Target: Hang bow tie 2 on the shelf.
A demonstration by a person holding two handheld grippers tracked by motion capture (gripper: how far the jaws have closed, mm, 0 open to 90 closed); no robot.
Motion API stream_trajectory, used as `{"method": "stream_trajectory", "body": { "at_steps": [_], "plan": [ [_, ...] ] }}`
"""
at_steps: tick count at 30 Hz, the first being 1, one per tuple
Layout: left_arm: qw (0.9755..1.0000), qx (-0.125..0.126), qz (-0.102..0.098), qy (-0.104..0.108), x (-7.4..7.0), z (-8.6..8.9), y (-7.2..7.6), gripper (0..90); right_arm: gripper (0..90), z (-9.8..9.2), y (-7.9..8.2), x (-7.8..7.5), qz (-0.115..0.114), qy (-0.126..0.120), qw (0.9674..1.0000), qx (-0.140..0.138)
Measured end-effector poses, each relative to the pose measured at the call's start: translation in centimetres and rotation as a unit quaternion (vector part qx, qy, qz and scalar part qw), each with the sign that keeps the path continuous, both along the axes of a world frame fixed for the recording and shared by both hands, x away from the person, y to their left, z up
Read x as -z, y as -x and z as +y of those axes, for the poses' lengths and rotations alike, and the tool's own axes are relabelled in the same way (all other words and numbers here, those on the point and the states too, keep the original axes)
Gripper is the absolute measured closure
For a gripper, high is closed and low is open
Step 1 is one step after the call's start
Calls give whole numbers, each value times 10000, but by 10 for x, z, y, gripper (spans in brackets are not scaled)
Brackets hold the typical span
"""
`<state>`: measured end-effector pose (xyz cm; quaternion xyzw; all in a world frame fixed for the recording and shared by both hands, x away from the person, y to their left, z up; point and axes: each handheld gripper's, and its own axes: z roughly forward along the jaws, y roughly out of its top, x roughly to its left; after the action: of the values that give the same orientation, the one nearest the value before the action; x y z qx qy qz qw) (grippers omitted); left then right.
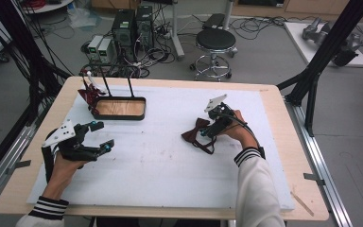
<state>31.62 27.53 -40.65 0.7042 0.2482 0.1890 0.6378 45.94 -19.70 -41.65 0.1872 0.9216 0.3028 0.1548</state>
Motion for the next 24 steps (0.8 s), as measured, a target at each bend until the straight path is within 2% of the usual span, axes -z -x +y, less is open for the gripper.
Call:
{"method": "stream_trajectory", "body": {
  "at_steps": [2,3,5,10,18,24],
  "plan": [
    [10000,9,3,9,0,0,0,152,85,2,-1,3,-25,77,10000,-9],
    [10000,8,-4,9,0,0,0,151,158,3,-2,4,-19,124,9999,-11],
    [10000,21,-8,5,0,0,0,152,171,4,-2,5,-49,209,9998,-37],
    [10000,26,8,16,0,0,-1,152,212,4,-3,8,28,230,9997,-2],
    [10000,46,14,16,0,-2,0,152,258,4,-4,9,24,228,9997,-30],
    [10000,40,19,25,1,-2,-1,152,343,5,-4,10,77,298,9995,-3]
  ]
}}
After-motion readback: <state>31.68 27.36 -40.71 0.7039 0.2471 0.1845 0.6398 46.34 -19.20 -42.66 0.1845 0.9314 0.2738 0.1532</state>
